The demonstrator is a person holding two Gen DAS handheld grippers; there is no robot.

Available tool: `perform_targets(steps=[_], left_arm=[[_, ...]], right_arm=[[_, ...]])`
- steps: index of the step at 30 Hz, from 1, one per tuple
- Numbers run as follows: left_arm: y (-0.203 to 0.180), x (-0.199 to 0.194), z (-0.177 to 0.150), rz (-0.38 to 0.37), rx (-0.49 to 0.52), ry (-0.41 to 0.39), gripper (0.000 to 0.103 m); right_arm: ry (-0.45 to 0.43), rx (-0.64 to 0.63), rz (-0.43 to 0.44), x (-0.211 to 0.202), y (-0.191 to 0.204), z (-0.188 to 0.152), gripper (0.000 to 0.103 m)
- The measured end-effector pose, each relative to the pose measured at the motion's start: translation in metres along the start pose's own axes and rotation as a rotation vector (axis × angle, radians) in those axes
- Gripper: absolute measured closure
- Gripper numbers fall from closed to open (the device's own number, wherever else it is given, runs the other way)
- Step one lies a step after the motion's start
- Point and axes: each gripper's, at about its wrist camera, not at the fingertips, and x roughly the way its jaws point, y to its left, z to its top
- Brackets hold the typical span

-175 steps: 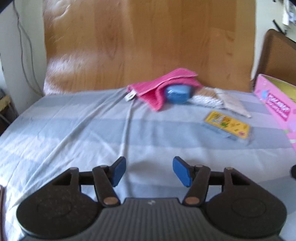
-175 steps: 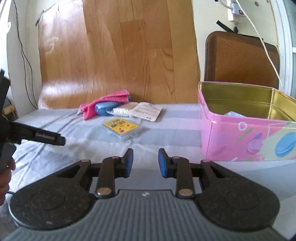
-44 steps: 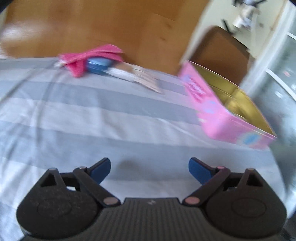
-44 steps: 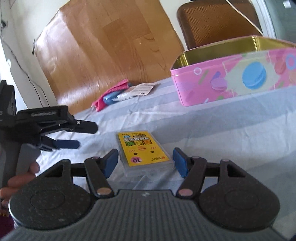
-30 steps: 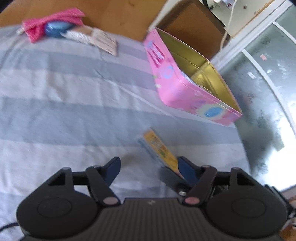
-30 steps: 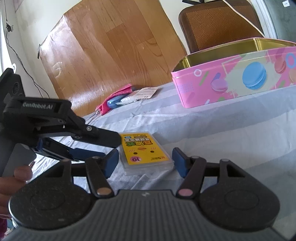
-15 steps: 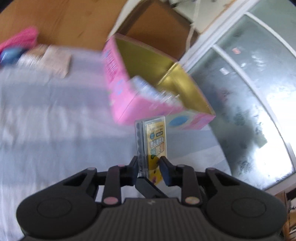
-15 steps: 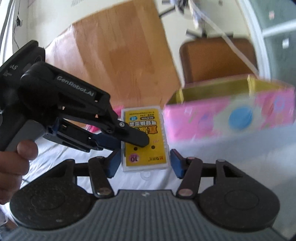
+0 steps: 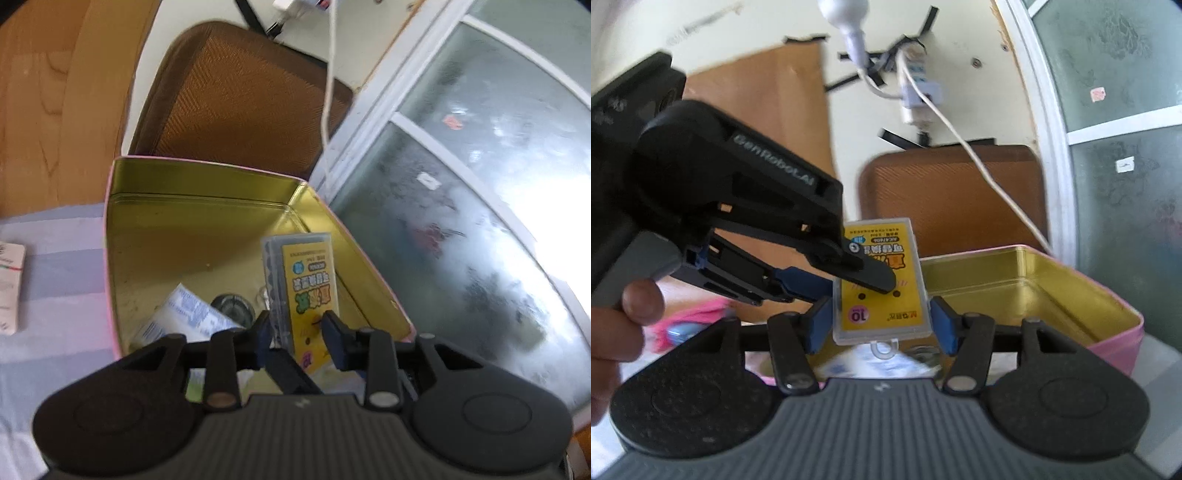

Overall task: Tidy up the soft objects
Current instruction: 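Carry the yellow card pack into the pink tin and open the left gripper, then move the right gripper to the pink cloth and pinch it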

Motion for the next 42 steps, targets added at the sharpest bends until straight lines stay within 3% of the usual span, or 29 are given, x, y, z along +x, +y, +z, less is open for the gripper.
perform_targets(steps=[2,4,8,12,18,21,25,28,31,34,37,42], left_arm=[[0.000,0.020,0.001,0.063,0.016,0.008,0.063],[-0.001,0.034,-0.002,0.154,0.043,0.012,0.061],[0.006,0.036,-0.012,0.174,0.022,-0.009,0.059],[0.006,0.007,-0.017,0.172,0.023,-0.054,0.059],[0.026,-0.074,-0.037,0.242,0.058,-0.208,0.054],[0.065,-0.111,-0.064,0.365,0.048,-0.232,0.053],[0.142,-0.144,-0.104,0.611,-0.017,-0.189,0.053],[0.203,-0.170,-0.125,0.806,-0.118,-0.169,0.053],[0.244,-0.200,-0.142,0.903,-0.214,-0.228,0.053],[0.254,-0.226,-0.152,0.823,-0.287,-0.349,0.051],[0.260,-0.232,-0.153,0.795,-0.315,-0.380,0.051],[0.275,-0.244,-0.159,0.703,-0.390,-0.398,0.048]], right_arm=[[0.010,-0.033,-0.049,0.014,-0.006,-0.002,0.043],[0.023,-0.086,-0.135,0.030,-0.008,-0.006,0.041],[0.094,-0.043,-0.163,0.051,-0.023,-0.010,0.037],[0.069,-0.071,-0.148,0.043,-0.019,-0.012,0.031],[-0.033,-0.146,-0.147,0.022,-0.004,-0.014,0.033],[-0.029,-0.107,-0.138,0.015,-0.004,-0.010,0.038],[-0.032,-0.077,-0.048,0.000,0.013,-0.001,0.041],[-0.013,-0.133,0.052,-0.005,0.048,0.004,0.047],[0.079,-0.152,0.196,0.008,0.092,0.005,0.057],[0.222,-0.084,0.342,0.039,0.139,0.001,0.064],[0.341,-0.024,0.430,0.079,0.189,-0.006,0.064],[0.513,0.106,0.443,0.159,0.257,-0.026,0.063]])
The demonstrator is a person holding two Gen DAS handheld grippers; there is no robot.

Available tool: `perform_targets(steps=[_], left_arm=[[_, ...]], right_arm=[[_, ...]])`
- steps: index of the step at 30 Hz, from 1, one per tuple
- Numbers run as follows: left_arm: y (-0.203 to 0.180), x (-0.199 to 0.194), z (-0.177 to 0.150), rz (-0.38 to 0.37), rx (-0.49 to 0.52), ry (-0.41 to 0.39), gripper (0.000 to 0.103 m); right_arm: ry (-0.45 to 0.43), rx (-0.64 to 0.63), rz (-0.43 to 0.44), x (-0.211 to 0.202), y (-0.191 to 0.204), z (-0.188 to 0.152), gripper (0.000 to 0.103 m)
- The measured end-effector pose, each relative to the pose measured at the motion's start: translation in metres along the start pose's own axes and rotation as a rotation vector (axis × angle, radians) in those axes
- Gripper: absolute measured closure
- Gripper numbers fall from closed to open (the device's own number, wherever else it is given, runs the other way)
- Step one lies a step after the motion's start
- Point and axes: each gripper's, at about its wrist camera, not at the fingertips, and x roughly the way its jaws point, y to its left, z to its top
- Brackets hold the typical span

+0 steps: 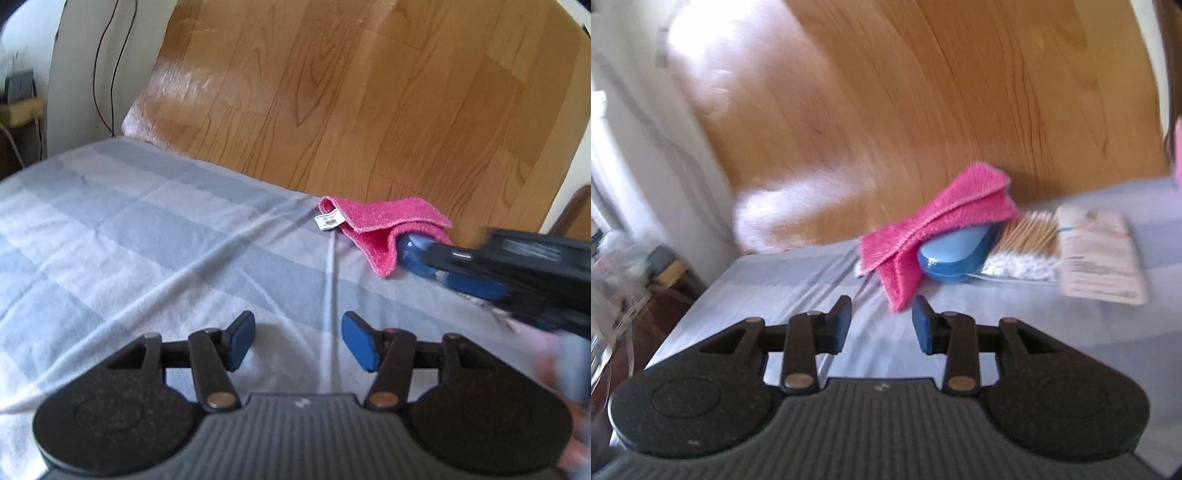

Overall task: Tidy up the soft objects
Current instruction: 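Move the right gripper to the pink cloth and pinch it, then drag the pink cloth toward the left gripper and open the right gripper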

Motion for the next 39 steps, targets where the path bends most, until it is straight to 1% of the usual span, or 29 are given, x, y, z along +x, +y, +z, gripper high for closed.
perform_targets(steps=[2,4,6,8,11,12,13,14,15,16,17,20,22,26,30,31,32,36,37,39], left_arm=[[-0.006,0.001,-0.005,0.001,0.009,0.001,0.045],[-0.008,0.002,-0.006,0.001,0.020,0.003,0.043],[-0.008,0.002,-0.007,-0.004,0.018,0.005,0.042],[-0.008,0.003,-0.006,-0.007,0.016,0.007,0.041],[-0.008,0.003,-0.007,-0.006,0.015,0.006,0.040],[-0.007,0.003,-0.006,-0.009,0.011,0.007,0.041],[-0.007,0.003,-0.006,-0.009,0.010,0.007,0.040],[-0.007,0.004,-0.006,-0.009,0.012,0.007,0.040],[-0.007,0.004,-0.005,-0.009,0.014,0.008,0.039],[-0.008,0.005,-0.005,-0.009,0.016,0.008,0.039],[-0.008,0.005,-0.005,-0.009,0.016,0.009,0.038],[-0.006,0.005,-0.004,-0.018,0.005,0.009,0.038],[-0.006,0.005,-0.004,-0.022,0.001,0.009,0.038],[-0.008,0.003,-0.004,-0.033,0.014,0.007,0.033],[-0.012,0.002,-0.007,-0.040,0.039,0.001,0.033],[-0.013,0.002,-0.007,-0.042,0.044,-0.001,0.033],[-0.014,0.001,-0.008,-0.043,0.052,-0.002,0.033],[-0.024,0.000,-0.012,-0.058,0.115,0.004,0.033],[-0.028,0.000,-0.013,-0.060,0.135,0.007,0.033],[-0.037,-0.001,-0.017,-0.063,0.179,0.021,0.033]], right_arm=[[0.031,0.055,-0.041,0.032,0.003,0.004,0.060],[0.050,0.130,-0.080,0.057,0.001,0.009,0.047],[0.066,0.228,-0.064,0.077,-0.005,0.015,0.042],[0.076,0.306,-0.055,0.091,-0.008,0.020,0.042],[0.083,0.378,-0.097,0.109,-0.007,0.024,0.044],[0.071,0.389,-0.113,0.114,-0.005,0.025,0.060],[0.062,0.385,-0.132,0.117,-0.003,0.026,0.091],[0.064,0.367,-0.154,0.120,0.000,0.029,0.094],[0.079,0.345,-0.185,0.123,0.003,0.029,0.094],[0.098,0.335,-0.197,0.124,0.003,0.027,0.094],[0.095,0.332,-0.191,0.121,0.002,0.025,0.094],[0.123,0.280,-0.152,0.103,-0.001,0.018,0.094],[0.147,0.209,-0.111,0.082,0.001,0.008,0.094],[0.175,0.030,-0.052,0.019,0.000,-0.025,0.094],[0.148,-0.115,-0.049,-0.058,-0.008,-0.067,0.094],[0.136,-0.131,-0.051,-0.077,-0.013,-0.076,0.094],[0.127,-0.134,-0.051,-0.085,-0.016,-0.086,0.094],[0.088,-0.112,-0.069,-0.149,-0.036,-0.119,0.094],[0.081,-0.108,-0.077,-0.151,-0.036,-0.122,0.094],[0.061,-0.105,-0.100,-0.171,-0.042,-0.136,0.094]])
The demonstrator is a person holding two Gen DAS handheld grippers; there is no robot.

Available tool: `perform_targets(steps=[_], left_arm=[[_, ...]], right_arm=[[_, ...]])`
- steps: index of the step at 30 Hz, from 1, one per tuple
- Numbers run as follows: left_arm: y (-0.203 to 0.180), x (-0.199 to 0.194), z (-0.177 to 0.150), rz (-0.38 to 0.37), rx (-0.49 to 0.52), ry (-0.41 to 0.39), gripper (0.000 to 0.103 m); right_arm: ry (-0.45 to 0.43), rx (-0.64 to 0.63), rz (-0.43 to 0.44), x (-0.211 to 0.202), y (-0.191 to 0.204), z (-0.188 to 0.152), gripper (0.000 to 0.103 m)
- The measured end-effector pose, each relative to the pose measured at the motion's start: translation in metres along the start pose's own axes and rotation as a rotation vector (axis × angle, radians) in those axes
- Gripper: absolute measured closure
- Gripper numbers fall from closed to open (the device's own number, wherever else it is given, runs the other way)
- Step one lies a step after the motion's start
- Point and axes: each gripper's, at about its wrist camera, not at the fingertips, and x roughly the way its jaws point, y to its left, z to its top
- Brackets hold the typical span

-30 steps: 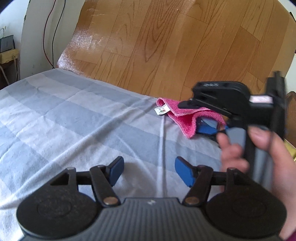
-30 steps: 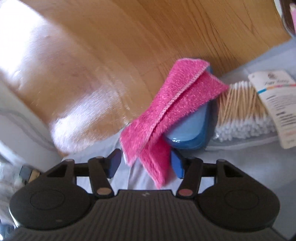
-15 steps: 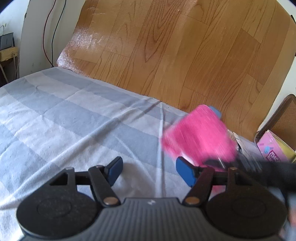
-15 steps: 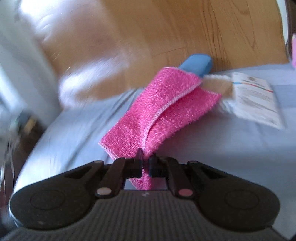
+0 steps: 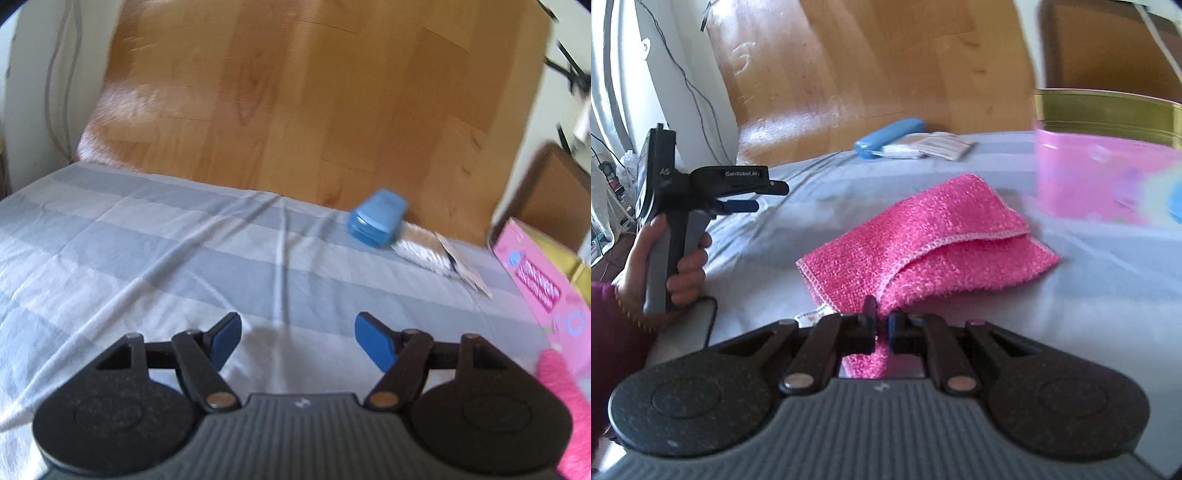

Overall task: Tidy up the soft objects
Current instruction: 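Drag the pink cloth toward the left gripper and open the right gripper, then pinch the pink cloth with the left gripper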

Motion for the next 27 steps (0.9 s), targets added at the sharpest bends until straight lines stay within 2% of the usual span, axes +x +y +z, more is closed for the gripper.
perform_targets(steps=[4,5,8,10,13,16,19,25,27], left_arm=[[-0.025,-0.006,-0.011,-0.028,0.050,0.048,0.033],[-0.033,-0.010,-0.015,-0.048,0.053,0.053,0.033],[-0.058,-0.022,-0.027,-0.152,0.066,0.087,0.033],[-0.077,-0.032,-0.033,-0.182,0.113,0.096,0.033],[-0.094,-0.043,-0.035,-0.269,0.149,0.124,0.033],[-0.110,-0.047,-0.034,-0.358,0.172,0.166,0.026],[-0.132,-0.045,-0.038,-0.389,0.211,0.196,0.025],[-0.171,-0.042,-0.054,-0.433,0.292,0.267,0.024],[-0.180,-0.041,-0.062,-0.452,0.307,0.294,0.032]], right_arm=[[-0.024,0.018,-0.022,-0.023,-0.014,-0.016,0.094],[-0.031,0.018,-0.026,-0.028,-0.016,-0.019,0.094],[-0.039,0.010,-0.030,-0.029,-0.021,-0.020,0.084],[-0.047,0.012,-0.054,-0.030,-0.026,-0.022,0.056],[-0.064,0.026,-0.104,-0.032,-0.033,-0.019,0.035],[-0.140,-0.008,-0.190,-0.053,-0.040,-0.024,0.021],[-0.176,-0.040,-0.212,-0.063,-0.045,-0.030,0.015],[-0.139,-0.126,-0.198,-0.053,-0.040,-0.031,0.013],[-0.119,-0.152,-0.195,-0.048,-0.038,-0.028,0.013]])
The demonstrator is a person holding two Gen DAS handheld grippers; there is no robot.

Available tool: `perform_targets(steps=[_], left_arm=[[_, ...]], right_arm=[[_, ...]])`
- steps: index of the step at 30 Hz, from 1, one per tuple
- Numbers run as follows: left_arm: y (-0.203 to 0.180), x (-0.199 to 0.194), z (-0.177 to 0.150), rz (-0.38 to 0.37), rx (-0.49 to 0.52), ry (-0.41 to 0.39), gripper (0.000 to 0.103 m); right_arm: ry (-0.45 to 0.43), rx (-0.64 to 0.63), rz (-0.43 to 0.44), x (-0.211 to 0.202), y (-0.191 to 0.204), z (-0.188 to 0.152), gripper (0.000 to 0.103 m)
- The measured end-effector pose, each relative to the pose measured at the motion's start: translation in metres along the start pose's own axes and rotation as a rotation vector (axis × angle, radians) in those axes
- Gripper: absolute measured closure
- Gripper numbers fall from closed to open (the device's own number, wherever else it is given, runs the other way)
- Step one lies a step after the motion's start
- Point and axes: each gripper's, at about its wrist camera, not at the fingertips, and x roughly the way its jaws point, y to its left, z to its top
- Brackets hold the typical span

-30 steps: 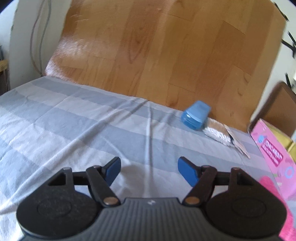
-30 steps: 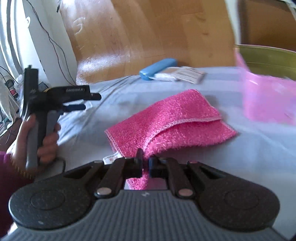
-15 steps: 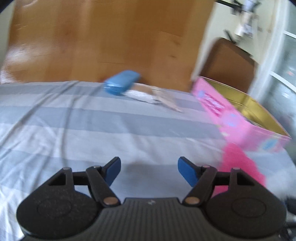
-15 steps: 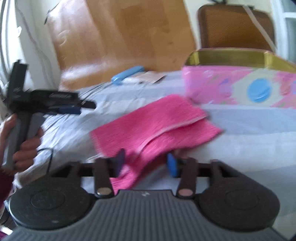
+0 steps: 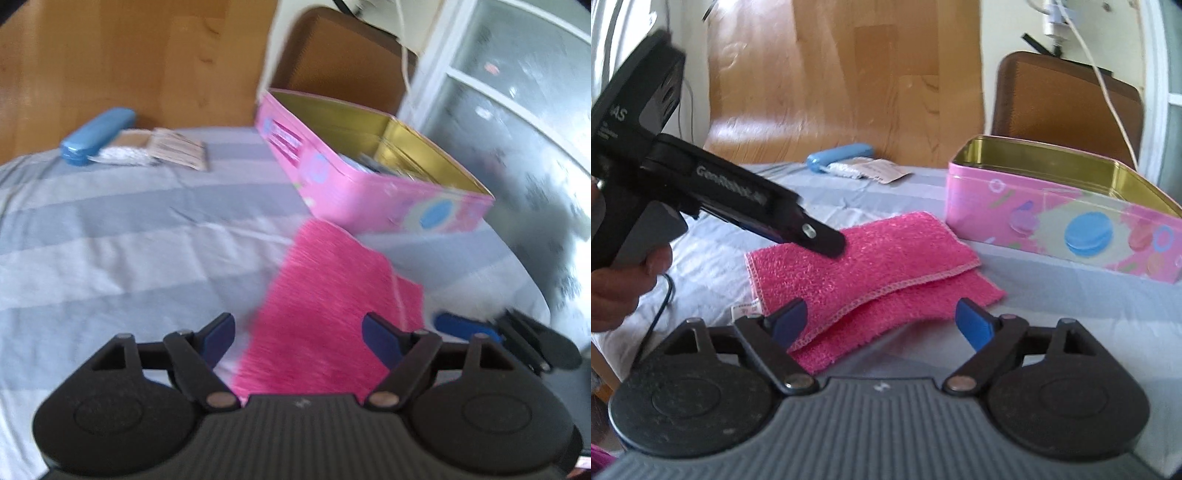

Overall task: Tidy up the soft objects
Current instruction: 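Pinch the pink cloth with the left gripper, then carry the pink cloth into the pink tin and open the left gripper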

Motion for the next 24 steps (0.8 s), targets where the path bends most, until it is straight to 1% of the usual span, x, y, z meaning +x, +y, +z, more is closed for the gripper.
perform_targets(steps=[1,2,3,4,5,6,7,8,9,10,13,15,17,20,24], left_arm=[[-0.001,0.004,-0.002,-0.014,-0.002,0.020,0.042],[-0.005,0.006,-0.004,-0.002,0.005,0.007,0.046],[-0.009,0.007,-0.006,0.015,0.025,0.004,0.046],[-0.013,0.008,-0.008,0.030,0.046,-0.001,0.053],[-0.015,0.008,-0.008,0.039,0.060,-0.003,0.060],[-0.016,0.008,-0.009,0.032,0.062,0.001,0.064],[-0.015,0.007,-0.008,0.012,0.051,0.008,0.079],[-0.014,0.006,-0.007,-0.013,0.034,0.020,0.086],[-0.014,0.004,-0.006,-0.005,0.026,0.016,0.086],[-0.015,0.002,-0.004,0.004,0.028,0.013,0.086],[-0.018,-0.009,0.003,-0.002,0.027,-0.019,0.087],[-0.024,-0.018,0.013,-0.012,0.040,-0.058,0.087],[-0.032,-0.026,0.024,-0.018,0.059,-0.099,0.087],[-0.046,-0.035,0.045,-0.027,0.100,-0.156,0.087],[-0.063,-0.034,0.077,-0.045,0.154,-0.217,0.087]], right_arm=[[0.005,-0.015,0.002,0.002,0.001,0.001,0.013],[0.011,-0.032,0.002,0.005,0.002,0.001,0.013],[0.023,-0.055,0.000,0.010,0.004,0.002,0.015],[0.039,-0.074,-0.003,0.012,0.006,0.001,0.028],[0.052,-0.085,0.000,0.016,0.009,0.000,0.038],[0.037,-0.077,0.025,0.017,0.010,0.000,0.057],[0.036,-0.070,0.061,0.017,0.011,0.000,0.065],[0.031,-0.062,0.091,0.017,0.013,0.001,0.068],[0.024,-0.067,0.097,0.017,0.016,0.002,0.076],[0.013,-0.086,0.077,0.017,0.021,0.001,0.085],[-0.026,-0.130,0.021,0.014,0.031,0.002,0.088],[-0.061,-0.112,0.018,0.008,0.029,0.005,0.088],[-0.116,-0.106,0.000,-0.001,0.026,0.011,0.088],[-0.207,-0.132,-0.055,-0.013,0.024,0.022,0.088],[-0.308,-0.164,-0.134,-0.022,0.015,0.041,0.088]])
